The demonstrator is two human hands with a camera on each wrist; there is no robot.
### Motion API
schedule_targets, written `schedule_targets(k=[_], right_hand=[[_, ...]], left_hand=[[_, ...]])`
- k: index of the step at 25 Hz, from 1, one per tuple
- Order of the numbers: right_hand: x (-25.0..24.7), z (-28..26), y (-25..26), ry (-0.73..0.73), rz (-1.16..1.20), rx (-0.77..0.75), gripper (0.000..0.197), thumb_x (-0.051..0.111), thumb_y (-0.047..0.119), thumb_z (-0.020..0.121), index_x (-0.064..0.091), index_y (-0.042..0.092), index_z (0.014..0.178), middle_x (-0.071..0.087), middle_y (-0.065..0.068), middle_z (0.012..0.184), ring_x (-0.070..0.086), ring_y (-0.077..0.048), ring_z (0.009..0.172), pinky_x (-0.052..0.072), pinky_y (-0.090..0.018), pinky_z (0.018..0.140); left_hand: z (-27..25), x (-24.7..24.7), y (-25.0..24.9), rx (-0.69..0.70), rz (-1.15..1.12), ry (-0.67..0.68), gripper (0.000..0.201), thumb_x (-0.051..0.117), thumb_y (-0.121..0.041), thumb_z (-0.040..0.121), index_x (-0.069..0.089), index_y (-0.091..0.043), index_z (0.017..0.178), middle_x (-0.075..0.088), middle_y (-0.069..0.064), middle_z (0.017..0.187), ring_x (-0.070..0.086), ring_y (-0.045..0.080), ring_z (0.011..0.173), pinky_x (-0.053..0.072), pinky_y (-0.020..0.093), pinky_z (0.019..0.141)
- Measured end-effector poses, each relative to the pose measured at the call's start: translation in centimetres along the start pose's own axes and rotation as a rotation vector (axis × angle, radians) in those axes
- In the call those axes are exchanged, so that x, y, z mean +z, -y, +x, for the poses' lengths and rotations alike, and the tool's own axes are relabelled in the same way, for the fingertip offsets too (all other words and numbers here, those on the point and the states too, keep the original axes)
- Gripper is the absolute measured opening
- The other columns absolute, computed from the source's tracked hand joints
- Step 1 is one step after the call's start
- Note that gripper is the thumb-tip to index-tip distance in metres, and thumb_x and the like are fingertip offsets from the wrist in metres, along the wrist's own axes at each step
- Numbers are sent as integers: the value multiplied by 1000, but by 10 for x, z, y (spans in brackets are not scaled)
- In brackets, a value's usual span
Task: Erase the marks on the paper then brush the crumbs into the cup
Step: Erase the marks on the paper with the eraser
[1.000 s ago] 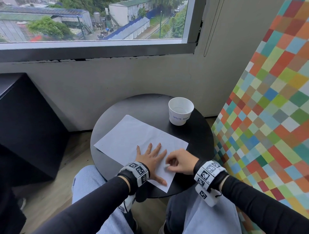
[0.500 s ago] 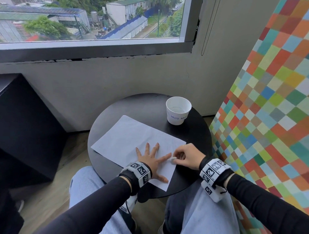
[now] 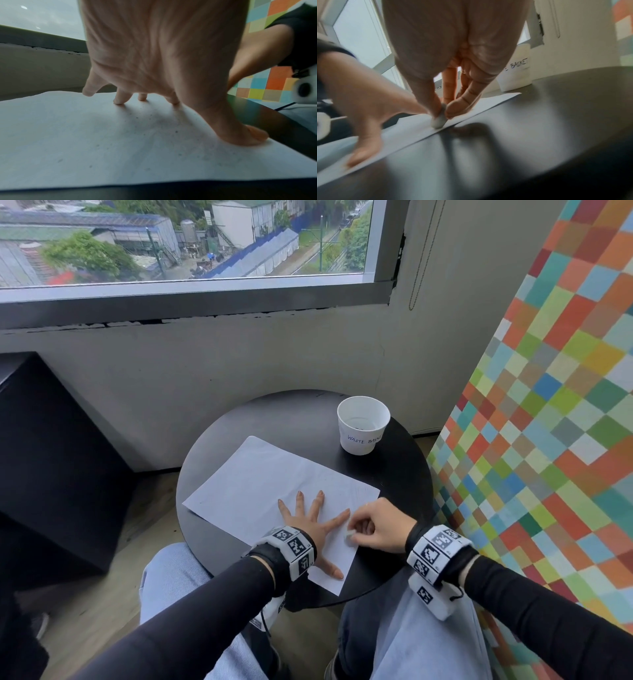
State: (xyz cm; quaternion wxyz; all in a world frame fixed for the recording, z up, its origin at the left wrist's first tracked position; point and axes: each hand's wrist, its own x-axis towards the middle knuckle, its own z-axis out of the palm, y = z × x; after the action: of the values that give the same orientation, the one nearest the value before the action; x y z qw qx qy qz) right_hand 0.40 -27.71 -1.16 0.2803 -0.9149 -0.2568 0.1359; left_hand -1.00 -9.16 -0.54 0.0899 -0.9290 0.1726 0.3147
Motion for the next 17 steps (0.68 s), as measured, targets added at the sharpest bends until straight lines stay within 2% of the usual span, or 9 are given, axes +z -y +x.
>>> schedule_targets(k=[2,3,6,7,10,11,14,15,17], right_hand=[[-5,3,-3,-102,10,42,13,73,23,77,73,12,84,61,7,69,53,2,57,41,-14,64],[-2,0,-2,-90,4,32,13,73,23,78,73,12,84,62,7,71,52,2,58,41,-14,66],[11,-11,11,129,10,-83,14,72,25,79,72,13,87,65,5,76,54,3,60,41,-6,65],[7,-8,9,132,-1,-74,14,72,25,80,72,13,87,65,5,75,54,3,60,41,-7,65],[-9,3,-2,-55,-43,-10,15,74,24,79,73,12,88,64,3,76,49,3,60,42,-15,67],[-6,1,-1,-27,-47,-24,15,73,24,79,73,12,89,66,1,79,49,2,62,43,-14,68],[9,-8,11,202,-17,-117,14,71,23,80,73,14,90,69,2,80,54,2,61,41,-6,66],[6,-4,8,192,-27,-100,14,72,24,79,73,14,90,69,2,80,54,2,61,41,-7,66],[-4,2,-1,51,-38,-45,15,73,24,78,73,14,89,69,0,82,53,0,62,39,-8,67]], left_hand=[[0,0,-1,4,-6,4,121,64,-82,67,-24,-53,146,-34,8,158,-25,49,143,-3,79,106],[0,0,-1,2,-9,7,121,64,-82,67,-24,-53,146,-34,8,158,-25,49,143,-3,79,106],[-1,0,-1,-6,-1,7,122,64,-82,66,-24,-53,146,-34,8,158,-25,49,143,-2,79,106],[0,-1,0,-3,3,5,122,64,-82,66,-25,-53,146,-34,9,158,-25,49,143,-2,78,107],[1,0,-1,6,-8,8,122,64,-82,67,-25,-53,145,-34,8,158,-25,49,143,-2,78,106],[1,1,-1,4,-13,11,122,64,-82,66,-25,-53,145,-34,8,158,-26,49,143,-2,79,106],[1,2,1,-1,-12,11,122,64,-82,66,-25,-53,145,-35,8,158,-27,49,142,-2,78,107],[1,0,1,4,-7,8,122,64,-82,66,-25,-53,145,-35,8,158,-27,49,142,-2,78,107],[1,0,1,9,-4,13,122,64,-82,67,-25,-52,145,-35,8,158,-26,48,143,-2,78,107]])
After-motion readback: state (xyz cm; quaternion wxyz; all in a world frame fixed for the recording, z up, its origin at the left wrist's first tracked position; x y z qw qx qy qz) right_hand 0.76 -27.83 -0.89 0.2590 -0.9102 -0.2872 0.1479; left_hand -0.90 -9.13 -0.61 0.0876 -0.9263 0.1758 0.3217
